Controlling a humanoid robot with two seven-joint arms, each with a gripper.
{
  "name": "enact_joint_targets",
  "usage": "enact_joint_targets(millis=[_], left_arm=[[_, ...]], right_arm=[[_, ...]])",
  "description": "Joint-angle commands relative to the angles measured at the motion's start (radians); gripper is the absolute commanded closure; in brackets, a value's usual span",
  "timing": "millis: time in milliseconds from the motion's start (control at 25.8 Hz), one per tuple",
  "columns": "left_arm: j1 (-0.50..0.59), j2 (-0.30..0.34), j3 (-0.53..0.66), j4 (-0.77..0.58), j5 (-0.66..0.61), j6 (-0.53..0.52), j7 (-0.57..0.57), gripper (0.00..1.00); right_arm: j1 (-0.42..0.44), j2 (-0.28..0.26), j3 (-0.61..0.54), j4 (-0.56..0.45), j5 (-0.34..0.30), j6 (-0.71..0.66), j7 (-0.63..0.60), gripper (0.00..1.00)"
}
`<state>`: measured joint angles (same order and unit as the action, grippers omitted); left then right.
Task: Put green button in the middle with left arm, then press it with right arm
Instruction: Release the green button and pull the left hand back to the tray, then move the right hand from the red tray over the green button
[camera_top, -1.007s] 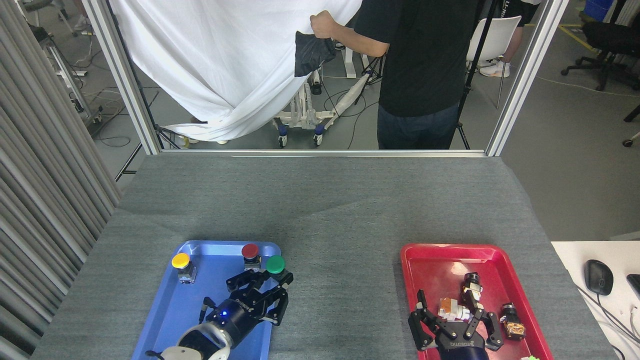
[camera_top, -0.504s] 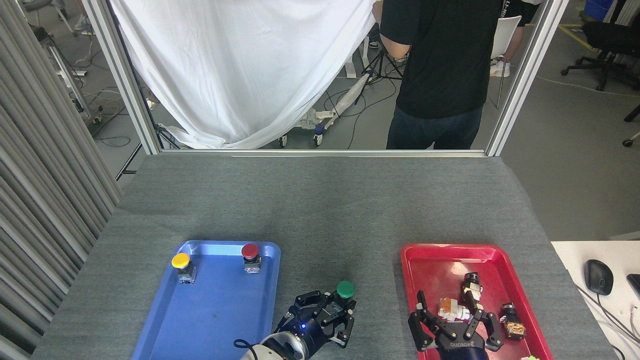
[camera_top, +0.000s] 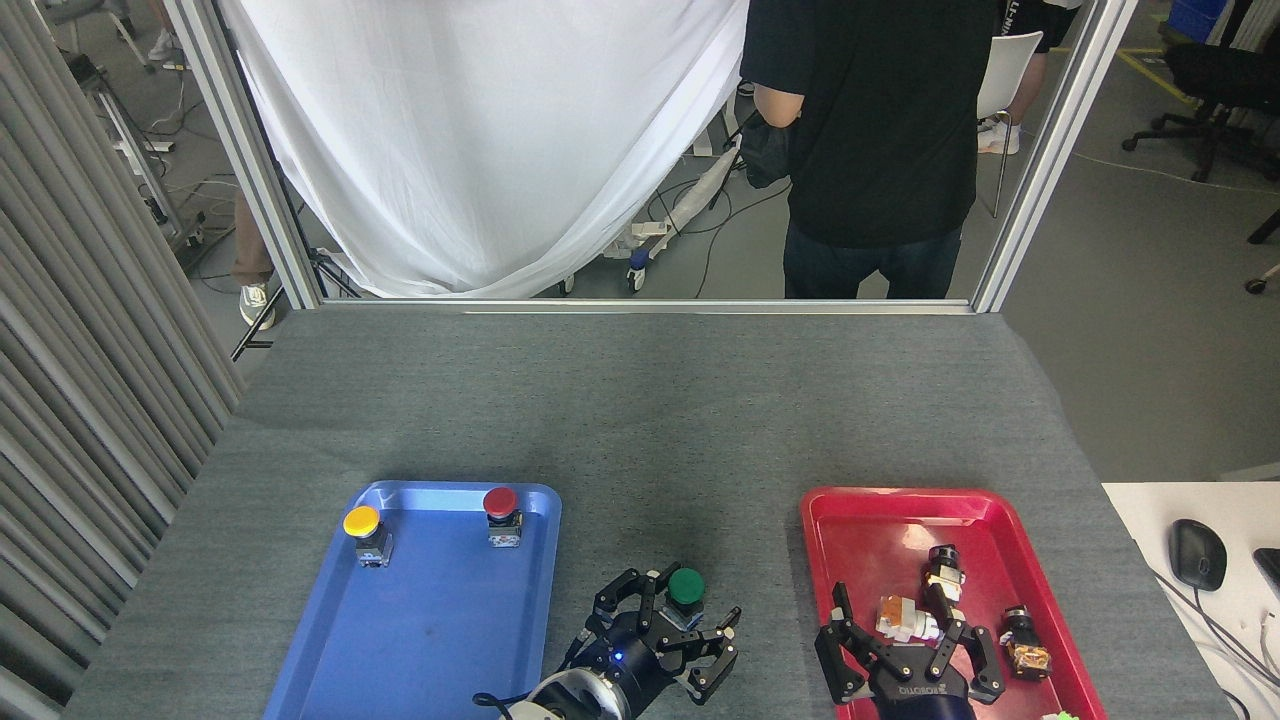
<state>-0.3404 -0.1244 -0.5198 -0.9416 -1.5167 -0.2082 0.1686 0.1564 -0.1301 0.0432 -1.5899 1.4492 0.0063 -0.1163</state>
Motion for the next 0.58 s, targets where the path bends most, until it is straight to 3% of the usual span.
enact_joint_targets(millis=[0, 194, 271, 387, 465, 542], left_arm=[[0.107, 0.074, 0.015, -0.259, -0.002, 0.056, -0.012, 0.00], [0.319, 0.239, 0.127, -0.569, 0.004, 0.348, -0.009, 0.00], [0.403, 0.299, 0.231, -0.602, 0.026, 0.369, -0.001, 0.00], [0.466, 0.304, 0.368, -0.591, 0.119, 0.339, 0.002, 0.00], [0.477, 0.307, 0.386, -0.589, 0.148, 0.296, 0.002, 0.00], [0.475, 0.307, 0.388, -0.594, 0.148, 0.276, 0.002, 0.00]], right_arm=[[-0.011, 0.003, 0.004, 0.007, 0.000, 0.000, 0.000, 0.00], [-0.037, 0.026, 0.038, 0.028, 0.002, 0.006, 0.001, 0.00], [-0.048, 0.037, 0.061, 0.030, 0.002, 0.007, 0.010, 0.01], [-0.051, 0.056, 0.076, 0.036, 0.004, 0.006, 0.035, 0.02], [-0.066, 0.070, 0.098, 0.039, 0.005, 0.006, 0.040, 0.16], [-0.071, 0.079, 0.115, 0.054, 0.016, 0.003, 0.040, 0.36]])
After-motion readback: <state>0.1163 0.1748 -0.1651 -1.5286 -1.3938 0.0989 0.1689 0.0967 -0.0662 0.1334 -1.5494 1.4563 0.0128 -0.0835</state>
